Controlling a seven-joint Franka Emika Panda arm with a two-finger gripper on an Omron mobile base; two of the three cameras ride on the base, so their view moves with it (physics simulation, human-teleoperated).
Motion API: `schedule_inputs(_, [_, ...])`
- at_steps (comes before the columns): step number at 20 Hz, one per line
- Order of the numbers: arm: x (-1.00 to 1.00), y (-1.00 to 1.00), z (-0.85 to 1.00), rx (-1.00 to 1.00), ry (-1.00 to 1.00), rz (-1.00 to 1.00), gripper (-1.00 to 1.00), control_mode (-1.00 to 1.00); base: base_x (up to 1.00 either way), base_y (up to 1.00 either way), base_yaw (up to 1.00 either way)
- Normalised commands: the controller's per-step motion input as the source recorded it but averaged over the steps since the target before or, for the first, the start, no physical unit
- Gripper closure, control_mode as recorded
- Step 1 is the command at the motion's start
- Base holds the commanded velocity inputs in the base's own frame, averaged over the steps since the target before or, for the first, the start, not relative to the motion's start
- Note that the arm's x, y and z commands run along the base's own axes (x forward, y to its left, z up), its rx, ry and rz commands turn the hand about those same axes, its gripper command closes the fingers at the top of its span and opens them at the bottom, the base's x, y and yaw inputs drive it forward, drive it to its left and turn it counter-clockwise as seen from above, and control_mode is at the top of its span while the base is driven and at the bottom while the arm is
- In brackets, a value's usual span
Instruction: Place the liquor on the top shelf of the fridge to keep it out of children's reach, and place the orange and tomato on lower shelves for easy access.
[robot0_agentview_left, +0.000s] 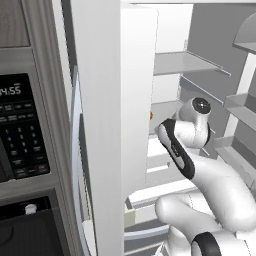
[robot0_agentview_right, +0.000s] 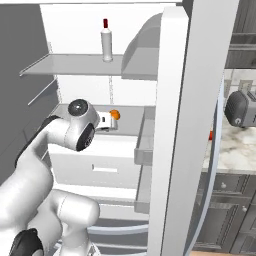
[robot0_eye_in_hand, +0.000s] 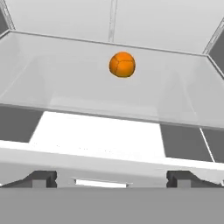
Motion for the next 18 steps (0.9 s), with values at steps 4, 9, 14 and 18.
schedule_inputs(4, [-0.82,-0.01,0.37,0.00,0.16,0.00,-1.00,-1.00,0.00,0.00,0.00])
schedule_inputs(9, [-0.95,0.00,0.00,0.00,0.00,0.00,-1.00,-1.00,0.00,0.00,0.00])
schedule_inputs(14, [-0.70,0.00,0.00,0.00,0.00,0.00,-1.00,-1.00,0.00,0.00,0.00])
schedule_inputs(18, [-0.47,0.01,0.15,0.00,0.03,0.00,-1.00,-1.00,0.00,0.00,0.00])
